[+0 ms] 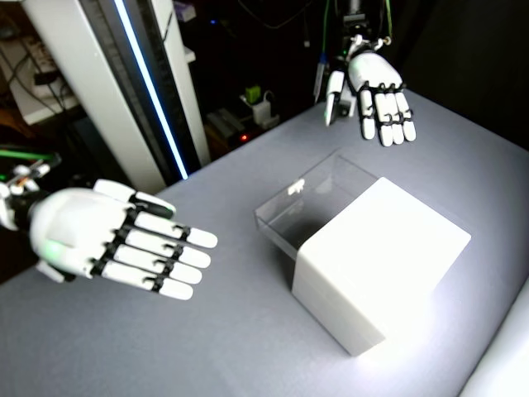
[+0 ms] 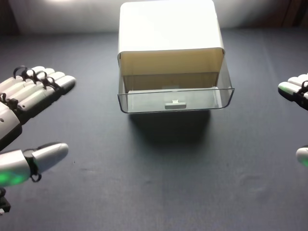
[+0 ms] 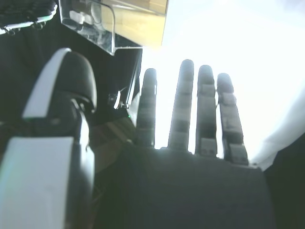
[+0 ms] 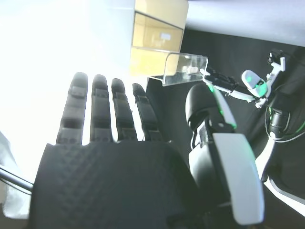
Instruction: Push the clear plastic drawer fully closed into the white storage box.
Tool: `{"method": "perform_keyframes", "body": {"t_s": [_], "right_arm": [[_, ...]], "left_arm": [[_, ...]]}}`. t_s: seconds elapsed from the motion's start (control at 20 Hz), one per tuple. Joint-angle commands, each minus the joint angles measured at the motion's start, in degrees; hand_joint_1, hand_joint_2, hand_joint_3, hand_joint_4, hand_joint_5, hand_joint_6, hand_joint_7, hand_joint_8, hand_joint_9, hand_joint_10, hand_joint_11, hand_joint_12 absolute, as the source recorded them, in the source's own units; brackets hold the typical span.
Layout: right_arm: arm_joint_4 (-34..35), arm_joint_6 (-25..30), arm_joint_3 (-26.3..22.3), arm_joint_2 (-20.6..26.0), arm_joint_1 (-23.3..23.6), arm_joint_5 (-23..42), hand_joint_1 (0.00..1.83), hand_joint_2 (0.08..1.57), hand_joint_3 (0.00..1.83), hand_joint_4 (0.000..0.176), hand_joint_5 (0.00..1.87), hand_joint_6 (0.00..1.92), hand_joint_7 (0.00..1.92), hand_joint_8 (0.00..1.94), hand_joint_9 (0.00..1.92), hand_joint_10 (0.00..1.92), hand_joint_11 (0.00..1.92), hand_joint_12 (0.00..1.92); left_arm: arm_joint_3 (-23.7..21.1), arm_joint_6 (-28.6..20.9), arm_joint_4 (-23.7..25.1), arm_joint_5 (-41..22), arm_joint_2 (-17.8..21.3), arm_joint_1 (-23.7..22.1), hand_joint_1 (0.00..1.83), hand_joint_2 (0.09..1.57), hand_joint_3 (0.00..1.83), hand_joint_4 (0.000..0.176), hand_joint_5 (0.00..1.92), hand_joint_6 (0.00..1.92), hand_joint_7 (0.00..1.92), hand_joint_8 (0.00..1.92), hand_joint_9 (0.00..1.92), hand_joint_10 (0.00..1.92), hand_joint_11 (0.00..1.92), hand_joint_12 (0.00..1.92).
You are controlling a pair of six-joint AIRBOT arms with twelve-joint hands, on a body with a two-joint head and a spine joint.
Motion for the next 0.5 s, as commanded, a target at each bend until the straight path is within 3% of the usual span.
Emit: {"method": "perform_keyframes", "body": {"t_s": [0.0, 0.15, 0.25, 0.35, 0.4, 0.45], "right_arm": [[0.2, -0.1, 0.4, 0.2, 0.8, 6.8, 0.11, 1.37, 0.02, 0.0, 0.0, 0.0, 0.0, 0.0, 0.0, 0.0, 0.0, 0.0], [0.3, -0.2, 0.5, 0.2, 0.9, 6.7, 0.13, 1.36, 0.01, 0.0, 0.0, 0.0, 0.0, 0.0, 0.0, 0.0, 0.0, 0.0], [0.3, -0.3, 0.5, 0.3, 0.9, 6.7, 0.13, 1.36, 0.01, 0.0, 0.0, 0.0, 0.0, 0.0, 0.0, 0.0, 0.0, 0.0], [0.1, -0.3, 0.4, 0.3, 0.9, 6.7, 0.12, 1.35, 0.0, 0.0, 0.0, 0.0, 0.0, 0.0, 0.0, 0.0, 0.0, 0.0], [-0.3, -0.2, 0.2, 0.3, 0.8, 6.8, 0.12, 1.36, 0.0, 0.0, 0.0, 0.0, 0.0, 0.0, 0.0, 0.0, 0.0, 0.0], [-1.2, 0.2, 0.0, 0.3, 0.8, 6.5, 0.13, 1.37, 0.01, 0.0, 0.0, 0.0, 0.0, 0.0, 0.0, 0.0, 0.0, 0.0]], "left_arm": [[0.0, -0.2, -0.8, -7.1, 0.5, -0.3, 0.11, 1.3, 0.03, 0.012, 0.0, 0.0, 0.0, 0.0, 0.0, 0.0, 0.0, 0.0], [0.2, -0.2, -0.8, -7.0, 0.6, -0.4, 0.13, 1.31, 0.02, 0.009, 0.0, 0.0, 0.0, 0.0, 0.0, 0.0, 0.0, 0.0], [0.2, -0.1, -0.8, -7.1, 0.6, -0.4, 0.14, 1.32, 0.02, 0.026, 0.0, 0.0, 0.0, 0.0, 0.0, 0.0, 0.0, 0.0], [0.2, -0.1, -1.0, -7.2, 0.6, -0.4, 0.15, 1.32, 0.01, 0.018, 0.0, 0.0, 0.0, 0.0, 0.0, 0.0, 0.0, 0.0], [0.2, -0.1, -1.2, -7.5, 0.6, -0.4, 0.15, 1.32, 0.01, 0.025, 0.0, 0.0, 0.0, 0.0, 0.0, 0.0, 0.0, 0.0], [0.2, -0.1, -1.5, -7.7, 0.6, -0.4, 0.15, 1.33, 0.01, 0.021, 0.0, 0.0, 0.0, 0.0, 0.0, 0.0, 0.0, 0.0]]}}
